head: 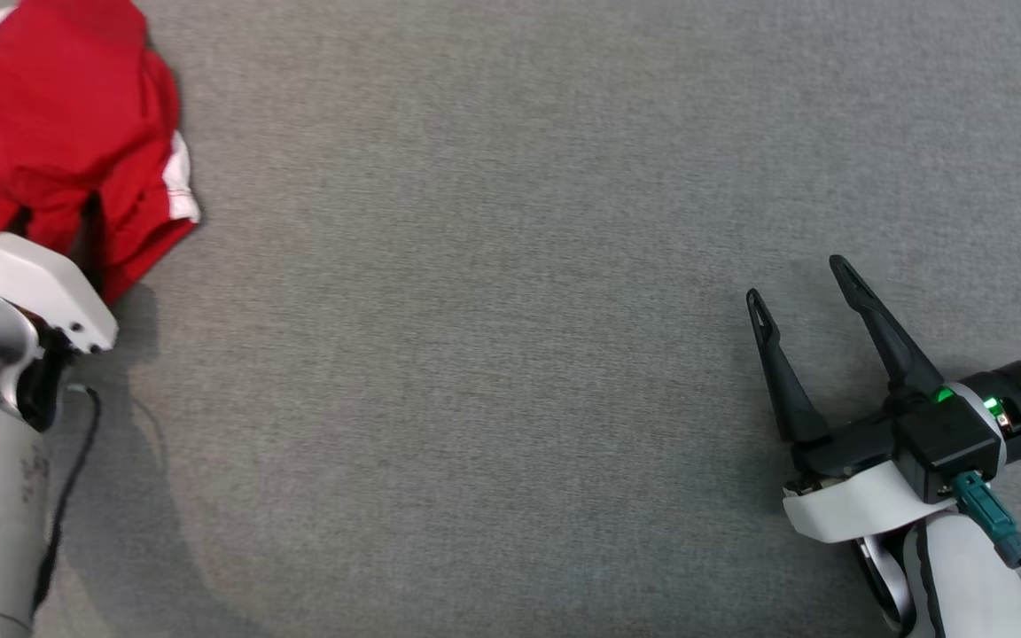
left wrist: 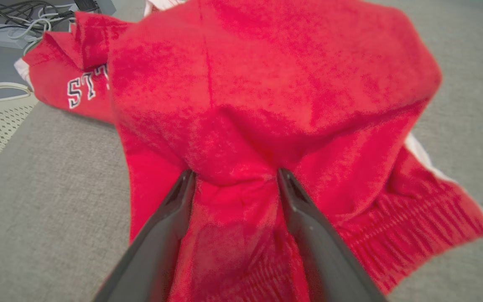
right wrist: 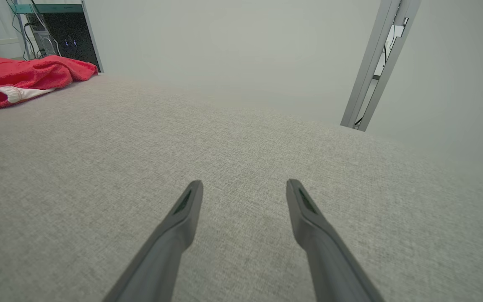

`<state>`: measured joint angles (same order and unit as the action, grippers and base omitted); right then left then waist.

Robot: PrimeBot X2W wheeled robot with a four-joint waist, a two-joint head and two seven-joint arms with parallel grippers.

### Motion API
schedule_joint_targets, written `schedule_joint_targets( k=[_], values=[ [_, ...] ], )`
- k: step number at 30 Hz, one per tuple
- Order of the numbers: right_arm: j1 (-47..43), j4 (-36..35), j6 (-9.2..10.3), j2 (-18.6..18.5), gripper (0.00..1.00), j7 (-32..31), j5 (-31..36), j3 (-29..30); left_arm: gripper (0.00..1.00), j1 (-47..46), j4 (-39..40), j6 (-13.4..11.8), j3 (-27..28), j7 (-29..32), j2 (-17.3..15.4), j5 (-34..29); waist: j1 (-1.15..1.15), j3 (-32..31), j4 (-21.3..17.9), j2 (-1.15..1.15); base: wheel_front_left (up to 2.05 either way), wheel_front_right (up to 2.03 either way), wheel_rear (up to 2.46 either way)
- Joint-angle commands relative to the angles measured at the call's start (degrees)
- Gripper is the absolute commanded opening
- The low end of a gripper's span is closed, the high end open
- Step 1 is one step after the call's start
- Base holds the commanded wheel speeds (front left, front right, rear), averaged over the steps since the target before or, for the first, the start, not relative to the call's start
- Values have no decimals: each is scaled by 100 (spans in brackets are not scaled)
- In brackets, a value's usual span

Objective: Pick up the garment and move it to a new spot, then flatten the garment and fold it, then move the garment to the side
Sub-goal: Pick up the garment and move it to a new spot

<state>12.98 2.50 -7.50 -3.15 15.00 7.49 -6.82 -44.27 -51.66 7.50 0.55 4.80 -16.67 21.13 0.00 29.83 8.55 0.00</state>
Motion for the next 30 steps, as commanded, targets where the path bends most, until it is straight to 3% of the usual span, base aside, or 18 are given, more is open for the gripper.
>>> schedule_joint_targets(
  k=[1,2,8,14,21,30],
  values=[
    [90,-41,1,-19,100,26,-8,-8,60,-87,-315,-5,-122,84,0,-65,0,219,-230,0,0,0,0],
    [95,-36,1,-18,100,25,-13,3,0,-103,-443,-3,-177,98,-1,-64,0,220,-240,0,0,0,0],
    [148,7,1,-6,100,15,-78,30,0,-136,-650,6,-444,-55,30,101,0,49,-278,0,0,0,0],
    [26,72,1,9,100,15,-252,26,0,-39,102,4,-980,-629,-26,335,0,-465,-403,0,0,0,0],
    [-291,126,1,10,100,15,-742,-74,0,519,1743,2,-1635,-680,36,610,0,-1221,-780,0,0,0,0],
    [-590,109,1,13,100,15,-1097,-114,0,1498,4709,-158,-2094,170,377,968,0,-1768,-1586,0,0,0,0]
  ],
)
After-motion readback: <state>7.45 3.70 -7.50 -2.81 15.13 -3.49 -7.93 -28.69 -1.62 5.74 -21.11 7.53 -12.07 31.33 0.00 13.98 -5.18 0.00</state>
